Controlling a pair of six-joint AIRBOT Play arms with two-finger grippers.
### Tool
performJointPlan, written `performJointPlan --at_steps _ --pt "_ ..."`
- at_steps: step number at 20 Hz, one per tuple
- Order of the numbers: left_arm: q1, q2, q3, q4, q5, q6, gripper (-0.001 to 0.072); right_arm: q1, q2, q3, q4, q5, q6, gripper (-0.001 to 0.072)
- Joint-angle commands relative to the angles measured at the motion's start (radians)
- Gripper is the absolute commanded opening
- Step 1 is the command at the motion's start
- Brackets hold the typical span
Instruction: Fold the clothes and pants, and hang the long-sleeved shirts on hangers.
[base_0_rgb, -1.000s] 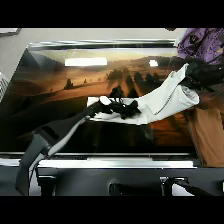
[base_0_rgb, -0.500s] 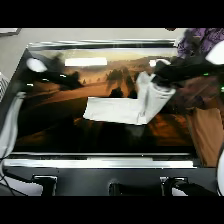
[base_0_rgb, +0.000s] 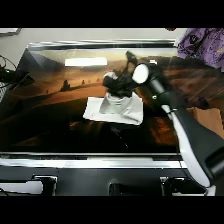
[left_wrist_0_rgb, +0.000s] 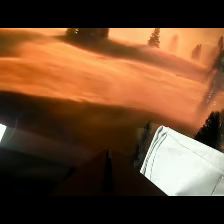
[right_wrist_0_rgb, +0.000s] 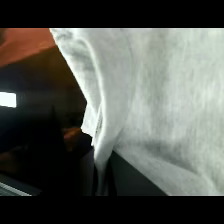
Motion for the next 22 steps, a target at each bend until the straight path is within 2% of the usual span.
performJointPlan --at_steps 1,5,9,11,15,19,20,21,22 --pt "0.023 -0.002 0.0 0.009 -0.008 0.0 0.0015 0.06 -0.091 0.001 0.038 -0.112 0.056 0.003" --pt "0.003 -0.009 -0.008 0.01 -0.008 0.001 0.0015 0.063 -0.139 0.001 0.105 -0.187 0.068 0.003" --pt "-0.008 -0.018 -0.011 0.01 -0.008 0.0 0.0015 0.063 -0.175 0.001 0.197 -0.181 0.059 0.004" --pt "-0.013 -0.019 -0.019 0.009 -0.002 0.0 0.0015 0.063 -0.178 0.001 0.237 -0.177 0.034 0.0178" --pt "-0.022 -0.018 -0.052 0.009 0.008 0.0 0.0015 0.063 -0.162 0.001 0.341 -0.127 -0.053 0.0312" --pt "-0.028 -0.019 -0.064 0.009 0.02 -0.003 0.0015 0.017 -0.084 0.001 0.34 -0.031 -0.113 0.0328" --pt "-0.028 -0.019 -0.064 0.009 0.02 -0.003 0.0015 -0.021 -0.052 0.001 0.34 0.006 -0.135 0.0398" --pt "-0.027 -0.018 -0.064 0.009 0.023 -0.003 0.0015 -0.068 -0.018 0.001 0.339 0.055 -0.175 0.0437" --pt "-0.027 -0.018 -0.064 0.009 0.026 -0.003 0.0015 -0.132 0.021 0.001 0.329 0.126 -0.228 0.0437"
